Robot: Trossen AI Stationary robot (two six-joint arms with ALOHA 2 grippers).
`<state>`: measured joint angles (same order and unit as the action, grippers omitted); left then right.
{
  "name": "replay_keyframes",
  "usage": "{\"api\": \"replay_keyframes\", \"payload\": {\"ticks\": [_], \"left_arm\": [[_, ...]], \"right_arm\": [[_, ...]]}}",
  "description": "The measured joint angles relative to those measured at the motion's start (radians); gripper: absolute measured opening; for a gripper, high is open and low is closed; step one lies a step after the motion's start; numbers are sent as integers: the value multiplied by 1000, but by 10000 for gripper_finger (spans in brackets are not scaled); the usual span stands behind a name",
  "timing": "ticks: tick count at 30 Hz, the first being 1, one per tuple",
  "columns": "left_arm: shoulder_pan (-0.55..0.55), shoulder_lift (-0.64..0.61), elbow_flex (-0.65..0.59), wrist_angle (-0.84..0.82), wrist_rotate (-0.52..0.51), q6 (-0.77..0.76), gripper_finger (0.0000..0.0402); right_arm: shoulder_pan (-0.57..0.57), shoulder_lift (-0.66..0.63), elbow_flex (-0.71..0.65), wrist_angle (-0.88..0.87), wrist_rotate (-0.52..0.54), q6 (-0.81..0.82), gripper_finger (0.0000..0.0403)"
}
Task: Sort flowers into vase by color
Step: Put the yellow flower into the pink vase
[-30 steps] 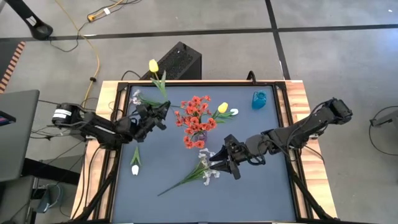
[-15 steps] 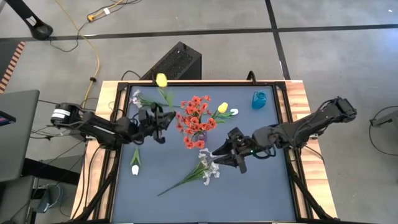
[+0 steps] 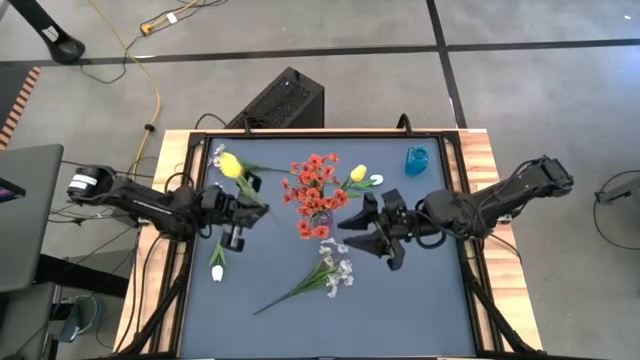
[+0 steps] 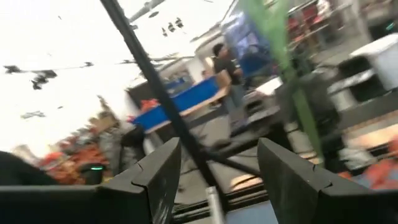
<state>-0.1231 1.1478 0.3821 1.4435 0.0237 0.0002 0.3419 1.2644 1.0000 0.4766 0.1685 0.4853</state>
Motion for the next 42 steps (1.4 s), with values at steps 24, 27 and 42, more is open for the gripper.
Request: {"api": "replay_keyframes", "payload": {"ticks": [24, 27, 42], "left_arm": [[-64, 0, 482, -966, -31, 87, 0], [-64, 0, 482, -967, -28, 86, 0], [-64, 0, 481, -971, -29, 86, 0]], "right_arm": [[-81, 289, 491, -444, 16, -434, 239], [-91, 314, 516, -451, 16, -434, 239], [-109, 318, 536, -476, 12, -434, 105]]}}
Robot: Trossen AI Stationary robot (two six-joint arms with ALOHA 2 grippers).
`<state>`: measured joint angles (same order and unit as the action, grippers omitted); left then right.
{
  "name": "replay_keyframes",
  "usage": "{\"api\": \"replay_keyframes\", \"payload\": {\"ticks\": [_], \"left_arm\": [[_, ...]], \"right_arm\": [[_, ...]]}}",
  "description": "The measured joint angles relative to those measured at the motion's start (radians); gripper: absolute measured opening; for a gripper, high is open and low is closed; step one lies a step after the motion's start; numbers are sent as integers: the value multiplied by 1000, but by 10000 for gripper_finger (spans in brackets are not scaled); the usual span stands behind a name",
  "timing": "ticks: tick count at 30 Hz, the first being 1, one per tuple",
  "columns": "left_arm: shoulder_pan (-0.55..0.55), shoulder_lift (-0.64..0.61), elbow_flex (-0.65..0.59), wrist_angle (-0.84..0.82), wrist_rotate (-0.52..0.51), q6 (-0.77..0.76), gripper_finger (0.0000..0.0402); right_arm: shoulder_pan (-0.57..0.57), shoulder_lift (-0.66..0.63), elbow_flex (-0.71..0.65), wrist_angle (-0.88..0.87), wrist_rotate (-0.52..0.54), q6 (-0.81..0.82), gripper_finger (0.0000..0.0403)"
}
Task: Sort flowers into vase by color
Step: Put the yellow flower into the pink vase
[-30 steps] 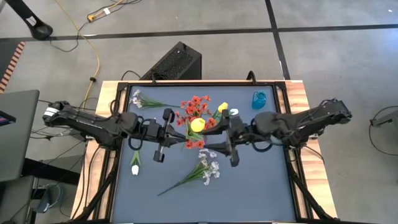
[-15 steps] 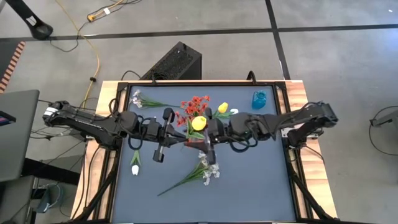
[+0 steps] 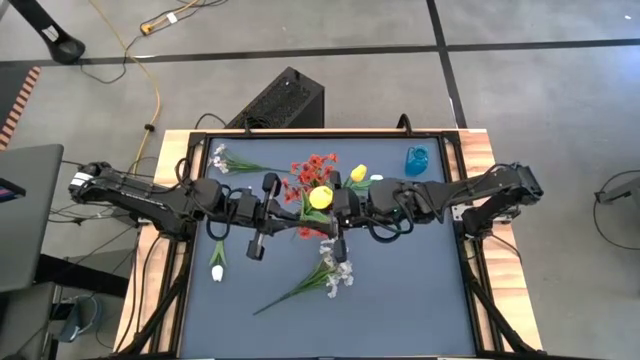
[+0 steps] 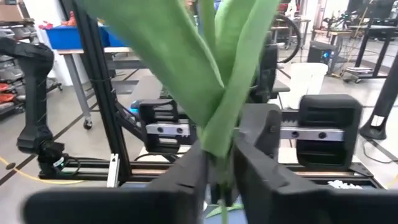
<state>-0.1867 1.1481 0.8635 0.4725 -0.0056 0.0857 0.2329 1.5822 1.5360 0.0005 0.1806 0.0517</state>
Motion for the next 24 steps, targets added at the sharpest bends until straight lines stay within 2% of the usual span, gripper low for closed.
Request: {"api": "replay_keyframes", "payload": {"ticks": [4, 10, 13, 18, 24], "left_arm": [[-1, 0, 0, -9, -22, -34, 5], [0, -20, -2, -37, -43, -42, 57], [1, -73, -2, -90, -102, -39, 92], [0, -180, -1, -202, -192, 53, 136], [3, -247, -2, -339, -192, 139, 147]], "right_arm": [[0, 0, 0, -1, -21, 0, 31], [39, -73, 0, -66, -21, 25, 30], [106, -155, 0, -139, 5, -13, 30], [250, -275, -53, -255, 192, -59, 29], [358, -360, -295, -150, 539, -60, 29]]}}
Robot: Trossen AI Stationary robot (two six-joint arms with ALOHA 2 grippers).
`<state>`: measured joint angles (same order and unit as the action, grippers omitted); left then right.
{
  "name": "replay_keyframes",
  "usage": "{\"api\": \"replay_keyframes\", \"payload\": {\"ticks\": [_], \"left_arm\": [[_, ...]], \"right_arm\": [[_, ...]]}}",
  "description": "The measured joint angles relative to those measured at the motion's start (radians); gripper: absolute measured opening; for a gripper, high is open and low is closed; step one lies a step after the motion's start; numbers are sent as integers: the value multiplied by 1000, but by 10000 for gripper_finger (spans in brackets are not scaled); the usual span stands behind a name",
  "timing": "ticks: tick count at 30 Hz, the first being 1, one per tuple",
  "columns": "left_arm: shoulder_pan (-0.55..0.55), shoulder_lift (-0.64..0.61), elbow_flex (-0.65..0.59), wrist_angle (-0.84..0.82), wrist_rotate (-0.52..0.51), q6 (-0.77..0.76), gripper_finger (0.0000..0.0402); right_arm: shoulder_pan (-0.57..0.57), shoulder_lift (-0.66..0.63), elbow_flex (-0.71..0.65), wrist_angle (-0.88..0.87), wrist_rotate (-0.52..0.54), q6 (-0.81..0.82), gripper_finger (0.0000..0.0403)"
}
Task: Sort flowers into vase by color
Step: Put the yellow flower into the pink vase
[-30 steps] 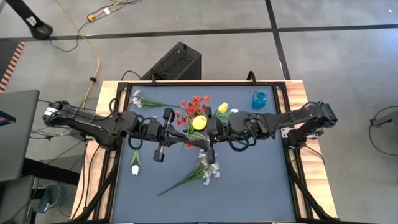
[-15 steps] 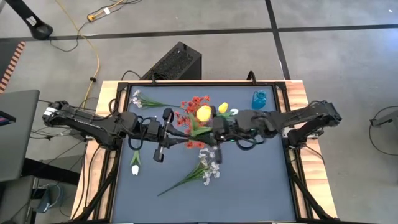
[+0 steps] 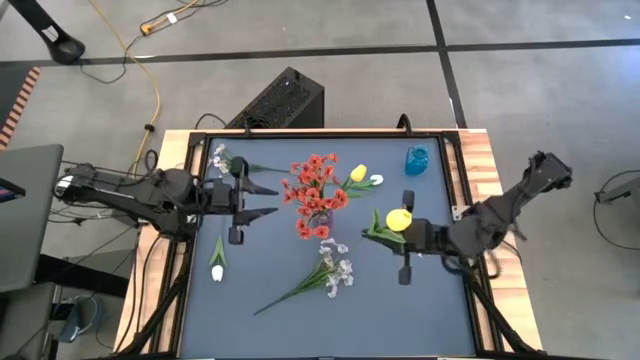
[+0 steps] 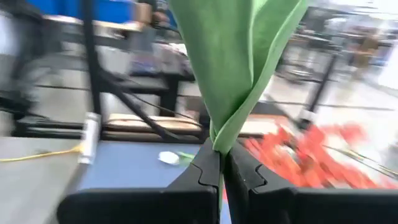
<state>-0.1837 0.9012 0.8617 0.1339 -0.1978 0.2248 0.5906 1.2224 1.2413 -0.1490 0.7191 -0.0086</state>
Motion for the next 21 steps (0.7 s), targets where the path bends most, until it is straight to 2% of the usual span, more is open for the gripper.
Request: {"api": "replay_keyframes", "payload": {"ticks": [2, 6, 11, 14, 17, 21], "left_arm": [[11, 0, -17, -7, 2, 7, 145], [48, 2, -112, 15, 0, -52, 144], [77, -29, -276, 229, -1, -150, 144], [84, -62, -378, 408, -11, -204, 144], [84, -94, -463, 533, -37, -259, 144], [83, -130, -550, 554, -156, -367, 144]], "right_arm": [[-6, -15, -100, 77, 56, 6, 29], [-50, -36, -285, 330, 37, 8, 29], [-134, -49, -485, 711, -11, -71, 29], [-172, -26, -558, 892, -9, -143, 29], [-208, -4, -577, 934, -10, -155, 29], [-234, 28, -576, 944, -10, -157, 29]]}}
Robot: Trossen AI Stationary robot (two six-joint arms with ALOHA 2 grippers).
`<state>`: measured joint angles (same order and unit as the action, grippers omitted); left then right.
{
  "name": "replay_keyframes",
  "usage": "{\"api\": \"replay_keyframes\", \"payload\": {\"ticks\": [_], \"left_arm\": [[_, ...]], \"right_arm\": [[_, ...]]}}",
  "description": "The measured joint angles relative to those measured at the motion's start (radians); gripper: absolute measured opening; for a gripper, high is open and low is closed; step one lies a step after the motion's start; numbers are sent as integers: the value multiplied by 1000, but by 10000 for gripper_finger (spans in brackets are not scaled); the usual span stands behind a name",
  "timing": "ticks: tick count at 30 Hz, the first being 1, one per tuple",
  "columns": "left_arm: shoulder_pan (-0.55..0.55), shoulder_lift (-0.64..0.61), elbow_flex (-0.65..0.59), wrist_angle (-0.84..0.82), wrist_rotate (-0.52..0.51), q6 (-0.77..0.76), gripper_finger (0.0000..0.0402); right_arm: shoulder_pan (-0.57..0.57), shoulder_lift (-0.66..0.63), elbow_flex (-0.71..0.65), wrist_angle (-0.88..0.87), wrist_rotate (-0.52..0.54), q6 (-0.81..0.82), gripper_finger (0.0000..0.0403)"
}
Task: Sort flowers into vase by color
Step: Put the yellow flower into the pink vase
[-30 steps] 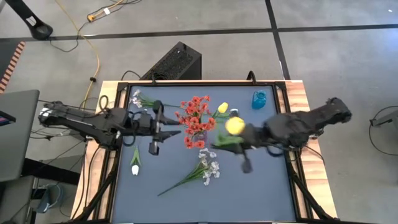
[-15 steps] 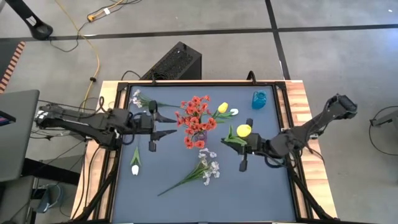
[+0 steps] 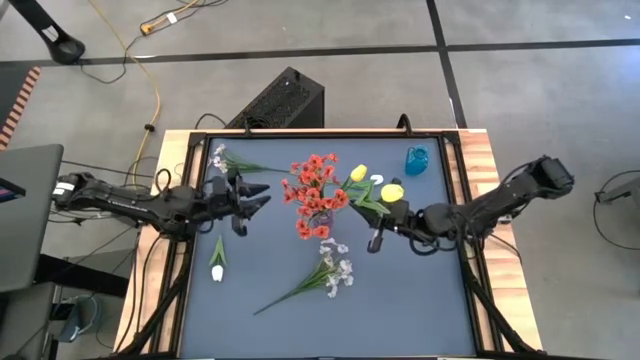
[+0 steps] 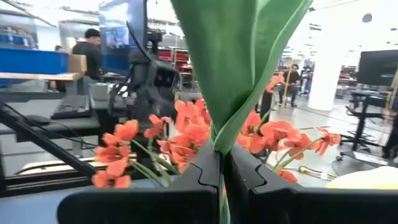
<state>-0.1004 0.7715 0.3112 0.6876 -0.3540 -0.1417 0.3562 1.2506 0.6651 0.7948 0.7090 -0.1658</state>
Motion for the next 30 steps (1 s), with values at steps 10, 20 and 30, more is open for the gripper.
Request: {"api": "replay_keyframes", "payload": {"ticks": [10, 20, 30], "left_arm": [[19, 92, -100, -269, -233, -586, 144], [19, 377, -34, -115, -104, -586, 144], [19, 651, 74, 46, -10, -558, 144]], "right_arm": [[-47, 73, 1, 12, 43, -3, 30], [-90, 77, 12, 81, 56, -47, 30], [-69, 78, 90, -113, 50, -45, 29]]}}
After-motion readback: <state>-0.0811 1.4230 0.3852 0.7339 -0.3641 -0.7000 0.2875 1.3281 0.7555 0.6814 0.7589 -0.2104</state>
